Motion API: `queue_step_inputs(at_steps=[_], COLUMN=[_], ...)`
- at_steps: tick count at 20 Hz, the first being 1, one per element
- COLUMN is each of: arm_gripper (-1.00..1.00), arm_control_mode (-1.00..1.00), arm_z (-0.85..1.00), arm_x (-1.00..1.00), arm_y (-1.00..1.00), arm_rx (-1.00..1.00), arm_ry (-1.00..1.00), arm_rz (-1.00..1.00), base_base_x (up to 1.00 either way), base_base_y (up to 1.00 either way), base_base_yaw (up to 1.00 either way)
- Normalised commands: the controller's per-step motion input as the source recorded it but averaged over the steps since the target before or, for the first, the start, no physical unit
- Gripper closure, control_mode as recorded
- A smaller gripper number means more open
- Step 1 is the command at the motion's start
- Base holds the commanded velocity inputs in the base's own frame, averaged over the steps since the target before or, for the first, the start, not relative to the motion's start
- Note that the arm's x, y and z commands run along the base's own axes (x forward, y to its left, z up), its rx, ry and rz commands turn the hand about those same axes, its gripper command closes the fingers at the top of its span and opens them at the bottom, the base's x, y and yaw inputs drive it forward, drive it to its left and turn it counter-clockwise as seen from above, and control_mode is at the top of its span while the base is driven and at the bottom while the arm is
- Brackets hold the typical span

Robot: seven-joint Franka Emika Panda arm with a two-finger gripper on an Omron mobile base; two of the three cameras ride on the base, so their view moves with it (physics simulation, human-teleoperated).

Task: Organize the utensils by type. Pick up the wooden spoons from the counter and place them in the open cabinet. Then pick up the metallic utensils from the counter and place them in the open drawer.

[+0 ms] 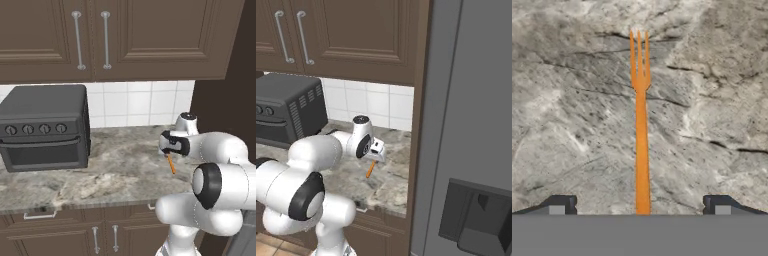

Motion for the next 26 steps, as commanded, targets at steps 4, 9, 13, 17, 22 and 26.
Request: queue_step_inputs(at_steps=[4,9,13,17,22,26], arm_gripper=[-1.0,-1.0,-1.0,-1.0,-1.0,-1.0], arm_control_mode=[-1.0,-1.0,-1.0,-1.0,-1.0,-1.0], arm_z=[-0.2,-0.28,-0.43,-0.47,-0.46,-0.36], arm_x=[0.47,0.37,0.1,0.0,0.03,0.08], arm_y=[0.0,-0.01,-0.05,-0.03,-0.02,-0.06], arm_rx=[0.0,0.0,-0.01,-0.01,-0.01,-0.01], arm_ry=[0.19,0.11,0.02,0.05,0.03,0.0], arm_rz=[0.0,0.0,0.0,0.0,0.0,0.0], base_base_x=[0.0,0.0,0.0,0.0,0.0,0.0], base_base_y=[0.0,0.0,0.0,0.0,0.0,0.0], base_base_yaw=[0.0,0.0,0.0,0.0,0.0,0.0])
